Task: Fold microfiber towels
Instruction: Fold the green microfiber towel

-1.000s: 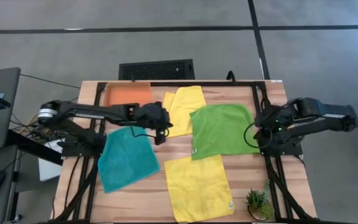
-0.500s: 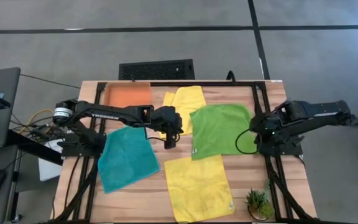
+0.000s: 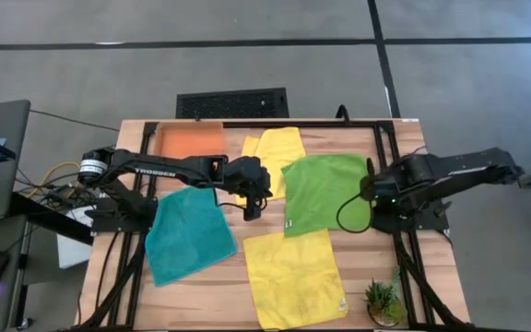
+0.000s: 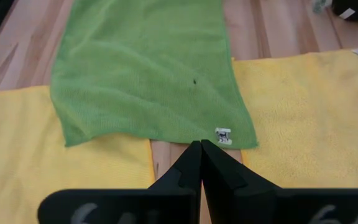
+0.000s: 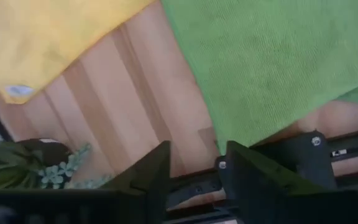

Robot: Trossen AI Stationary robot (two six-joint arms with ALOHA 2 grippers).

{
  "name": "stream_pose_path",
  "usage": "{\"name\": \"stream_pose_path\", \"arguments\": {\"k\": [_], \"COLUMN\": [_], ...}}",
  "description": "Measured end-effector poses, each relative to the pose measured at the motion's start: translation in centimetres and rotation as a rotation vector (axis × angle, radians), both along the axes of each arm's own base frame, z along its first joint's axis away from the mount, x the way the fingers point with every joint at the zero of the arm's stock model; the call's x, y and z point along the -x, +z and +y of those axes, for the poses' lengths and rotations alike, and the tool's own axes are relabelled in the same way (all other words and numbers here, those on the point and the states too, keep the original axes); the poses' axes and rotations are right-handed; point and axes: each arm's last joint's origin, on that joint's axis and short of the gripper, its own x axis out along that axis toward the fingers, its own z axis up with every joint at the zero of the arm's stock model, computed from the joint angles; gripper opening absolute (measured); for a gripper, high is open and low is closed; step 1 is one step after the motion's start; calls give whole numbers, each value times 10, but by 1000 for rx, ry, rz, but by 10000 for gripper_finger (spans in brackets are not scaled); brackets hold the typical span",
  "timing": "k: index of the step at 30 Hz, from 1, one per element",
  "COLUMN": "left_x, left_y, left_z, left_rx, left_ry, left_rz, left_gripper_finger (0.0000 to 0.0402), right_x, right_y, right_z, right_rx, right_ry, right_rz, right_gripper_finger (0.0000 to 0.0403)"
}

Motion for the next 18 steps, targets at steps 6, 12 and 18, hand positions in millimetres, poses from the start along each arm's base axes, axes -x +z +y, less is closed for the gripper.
{"name": "stream_pose_path", "arguments": {"k": [6, 12, 18], "left_x": [0, 0, 0], "left_y": [0, 0, 0], "left_z": [0, 2, 2], "left_rx": [-28, -51, -42], "left_ry": [-25, -44, -58], "left_rz": [0, 0, -1], "left_gripper_finger": [0, 0, 0], "right_x": [-15, -29, -38], "right_y": [-32, -51, -71], "right_z": [3, 9, 21], "right_rx": [30, 60, 88], "right_ry": [-100, -51, 2], "right_rz": [216, 326, 393], "right_gripper_finger": [229, 234, 234]}}
